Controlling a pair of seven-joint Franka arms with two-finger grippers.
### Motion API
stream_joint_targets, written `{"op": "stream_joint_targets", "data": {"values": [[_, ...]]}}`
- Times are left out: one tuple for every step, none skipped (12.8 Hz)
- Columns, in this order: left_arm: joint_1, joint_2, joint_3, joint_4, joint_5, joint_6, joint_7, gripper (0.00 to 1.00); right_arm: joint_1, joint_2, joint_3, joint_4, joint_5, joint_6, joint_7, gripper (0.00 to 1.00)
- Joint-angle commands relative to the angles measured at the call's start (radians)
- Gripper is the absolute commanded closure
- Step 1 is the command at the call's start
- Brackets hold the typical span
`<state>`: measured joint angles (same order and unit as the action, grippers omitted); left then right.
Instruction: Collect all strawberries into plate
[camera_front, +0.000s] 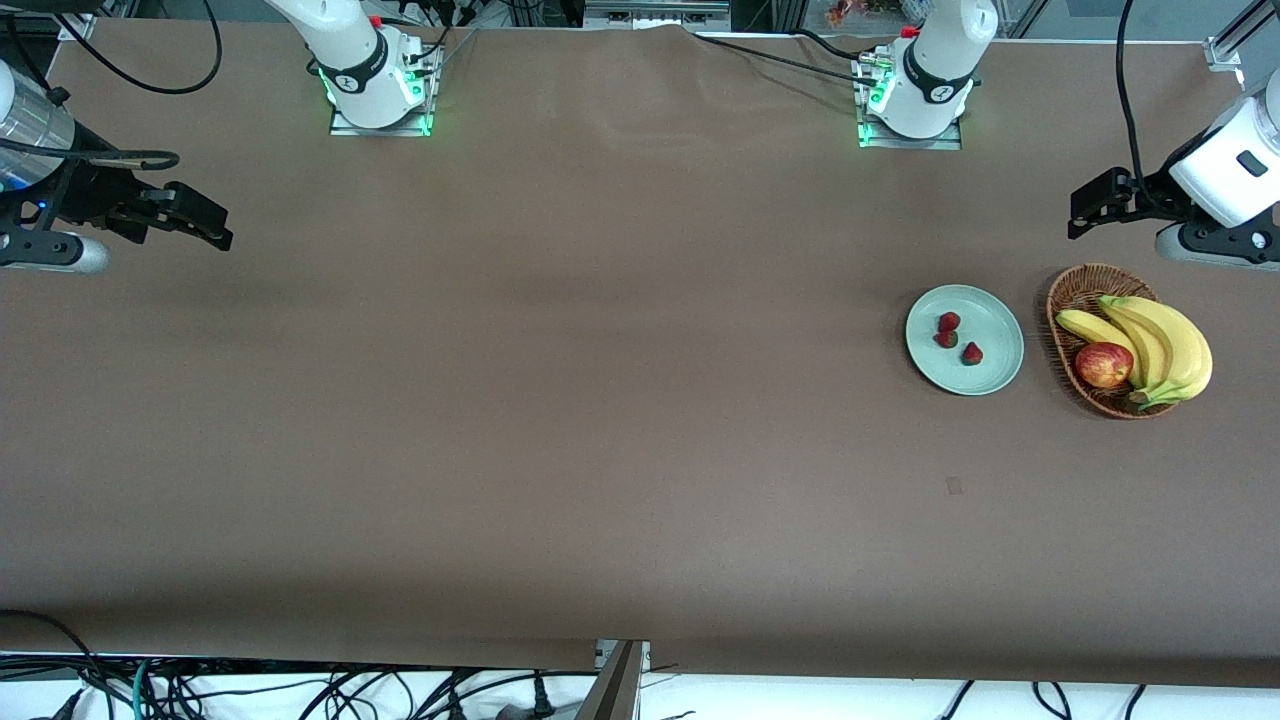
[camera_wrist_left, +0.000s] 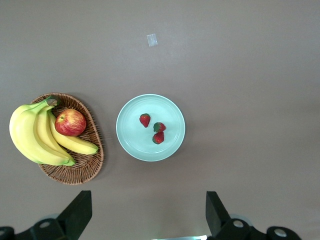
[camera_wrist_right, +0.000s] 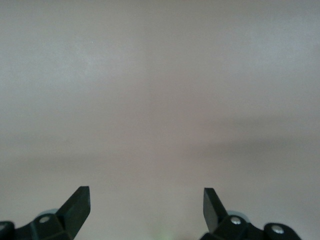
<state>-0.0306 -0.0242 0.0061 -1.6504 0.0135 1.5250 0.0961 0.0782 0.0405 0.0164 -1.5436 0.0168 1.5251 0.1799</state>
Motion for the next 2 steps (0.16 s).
{"op": "stream_joint_targets", "data": {"values": [[-0.011, -0.019, 0.009, -0.012, -0.030, 0.001, -0.010, 0.00, -0.008, 0.006, 0.010, 0.020, -0.012, -0.005, 0.000, 0.00], [-0.011, -0.019, 0.009, -0.012, -0.030, 0.001, -0.010, 0.00, -0.008, 0.007, 0.008, 0.020, -0.012, -0.005, 0.000, 0.00]]}}
